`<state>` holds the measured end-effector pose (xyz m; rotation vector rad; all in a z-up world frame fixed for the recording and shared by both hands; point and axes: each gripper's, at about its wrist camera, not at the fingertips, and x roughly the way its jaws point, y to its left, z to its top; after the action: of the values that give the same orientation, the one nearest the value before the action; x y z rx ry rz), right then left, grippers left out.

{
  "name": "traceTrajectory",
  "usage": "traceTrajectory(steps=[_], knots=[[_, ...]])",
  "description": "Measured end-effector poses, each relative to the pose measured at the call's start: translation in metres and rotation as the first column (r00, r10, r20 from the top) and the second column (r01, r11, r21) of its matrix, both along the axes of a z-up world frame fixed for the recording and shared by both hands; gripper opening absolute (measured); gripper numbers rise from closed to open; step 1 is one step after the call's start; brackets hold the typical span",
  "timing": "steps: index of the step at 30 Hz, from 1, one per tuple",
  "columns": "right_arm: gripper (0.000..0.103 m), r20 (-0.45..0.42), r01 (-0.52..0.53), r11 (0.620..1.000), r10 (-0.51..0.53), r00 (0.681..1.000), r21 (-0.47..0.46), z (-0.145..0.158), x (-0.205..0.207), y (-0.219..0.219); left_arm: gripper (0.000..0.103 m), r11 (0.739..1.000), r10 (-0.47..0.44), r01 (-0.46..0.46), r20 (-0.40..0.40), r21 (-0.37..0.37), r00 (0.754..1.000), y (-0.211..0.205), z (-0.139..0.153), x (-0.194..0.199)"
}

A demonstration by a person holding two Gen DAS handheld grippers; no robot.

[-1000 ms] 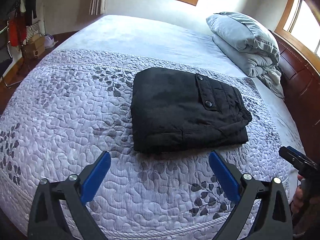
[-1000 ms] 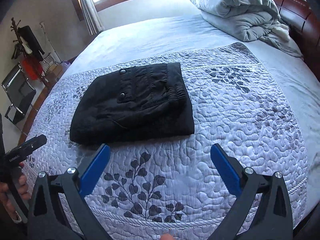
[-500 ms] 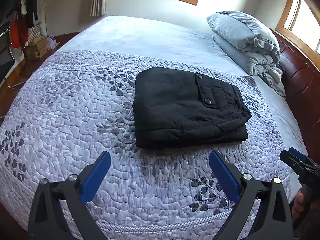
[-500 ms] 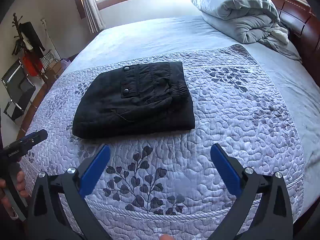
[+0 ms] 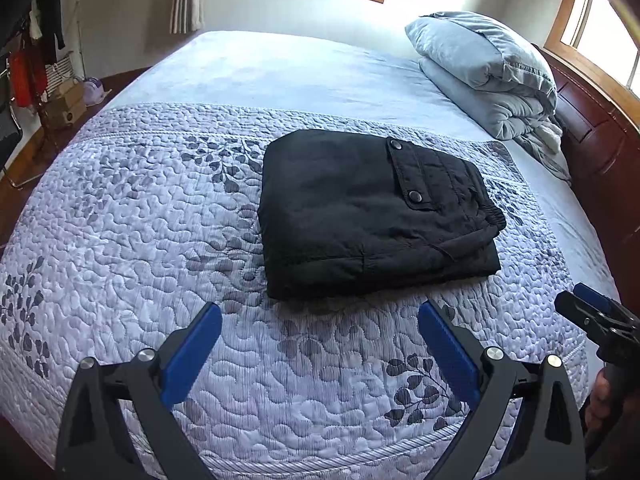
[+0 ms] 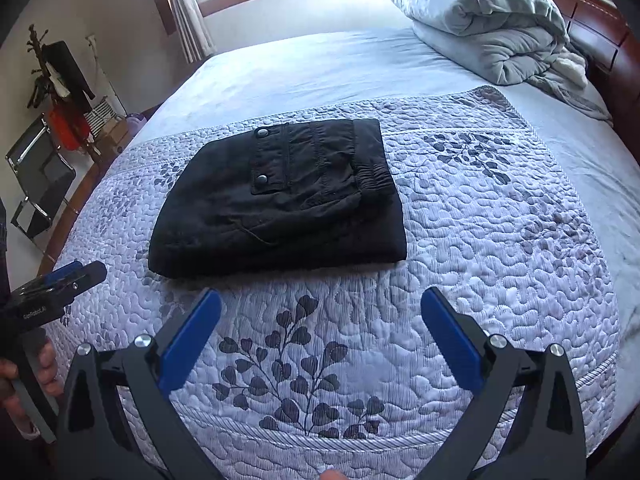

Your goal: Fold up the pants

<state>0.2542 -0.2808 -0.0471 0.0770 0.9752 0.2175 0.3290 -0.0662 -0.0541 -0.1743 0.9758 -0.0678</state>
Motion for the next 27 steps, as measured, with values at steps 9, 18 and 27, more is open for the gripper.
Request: traceTrajectory(steps=[9,18,27], knots=[[0.1,0.015,-0.004,1.0,0.004,1.0,0.004,0.0024,0.0042,0.0017,0.099,1.0,-0.01,0.01,0.011,0.013,1.0,-0.0012,0.0018,0.0011],[0.1,0.014,0.003,1.0,-0.003,1.0,0.0,0.0001,0.0059,-0.0009,0.099,1.0,-0.015,0.015,0.008,0.024,1.0,-0.003,0.0008,0.0042],[0.1,0.003,-0.002,1.0,0.002,1.0,-0.019,-0.0069,0.0087,-0.0002,0.099,0.999,-0.024,0.023,0.011,0.045,1.0,-0.0051,0.0003,0.007]])
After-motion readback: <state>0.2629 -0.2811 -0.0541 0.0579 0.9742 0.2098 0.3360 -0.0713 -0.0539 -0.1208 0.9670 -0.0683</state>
